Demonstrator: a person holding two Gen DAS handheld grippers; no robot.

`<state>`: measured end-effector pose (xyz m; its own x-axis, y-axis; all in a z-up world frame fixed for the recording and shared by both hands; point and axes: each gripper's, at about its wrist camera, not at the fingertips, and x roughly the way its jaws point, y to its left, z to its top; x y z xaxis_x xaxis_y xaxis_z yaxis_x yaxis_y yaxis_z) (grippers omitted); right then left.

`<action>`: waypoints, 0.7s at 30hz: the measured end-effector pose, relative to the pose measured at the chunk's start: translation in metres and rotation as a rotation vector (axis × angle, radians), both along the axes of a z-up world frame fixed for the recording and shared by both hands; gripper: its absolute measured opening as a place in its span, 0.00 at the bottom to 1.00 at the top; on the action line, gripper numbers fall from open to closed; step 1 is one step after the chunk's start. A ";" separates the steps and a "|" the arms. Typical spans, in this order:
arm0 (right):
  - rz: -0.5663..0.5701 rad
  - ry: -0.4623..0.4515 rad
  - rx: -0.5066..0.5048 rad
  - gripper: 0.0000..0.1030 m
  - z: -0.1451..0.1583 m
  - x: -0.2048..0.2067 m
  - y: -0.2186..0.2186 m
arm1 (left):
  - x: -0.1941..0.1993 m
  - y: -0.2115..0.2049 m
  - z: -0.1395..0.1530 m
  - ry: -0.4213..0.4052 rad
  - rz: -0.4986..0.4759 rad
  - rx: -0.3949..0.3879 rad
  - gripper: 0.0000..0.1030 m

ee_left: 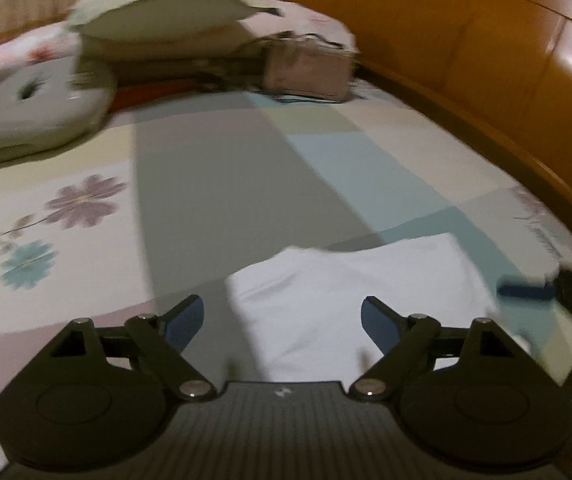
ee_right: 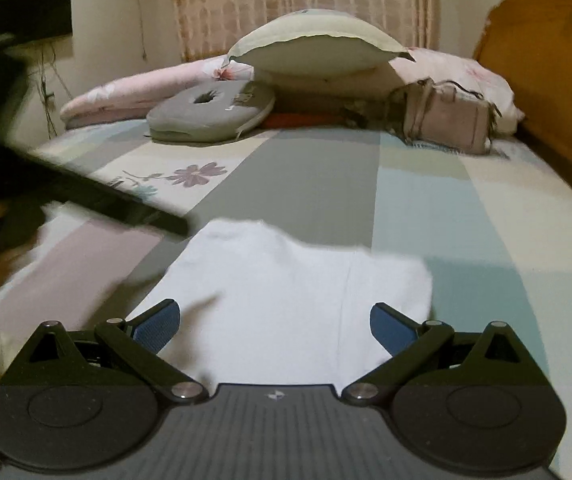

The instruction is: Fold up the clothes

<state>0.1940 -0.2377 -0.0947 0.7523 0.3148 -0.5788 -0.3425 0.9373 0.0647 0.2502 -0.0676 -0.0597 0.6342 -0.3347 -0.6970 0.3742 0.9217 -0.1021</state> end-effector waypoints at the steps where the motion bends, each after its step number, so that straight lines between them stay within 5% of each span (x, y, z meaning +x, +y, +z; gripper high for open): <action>1: 0.005 0.015 -0.003 1.00 -0.003 0.012 0.002 | -0.003 0.006 -0.001 0.000 0.018 0.010 0.84; 7: -0.075 0.133 -0.038 1.00 -0.039 0.049 -0.008 | -0.019 0.037 -0.013 0.039 0.070 0.054 0.87; 11: -0.138 0.153 -0.007 1.00 -0.029 0.030 -0.021 | -0.027 0.050 -0.017 0.028 0.098 0.117 0.87; 16: -0.036 0.075 -0.035 1.00 -0.008 -0.008 0.009 | -0.041 0.062 -0.015 0.018 0.108 0.118 0.87; 21: -0.091 0.132 -0.106 1.00 -0.039 -0.020 0.024 | -0.059 0.071 -0.015 0.007 0.098 0.134 0.90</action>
<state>0.1744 -0.2134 -0.1333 0.6906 0.1809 -0.7003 -0.2508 0.9680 0.0028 0.1914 0.0035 -0.0751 0.6542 -0.1753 -0.7357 0.2812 0.9594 0.0214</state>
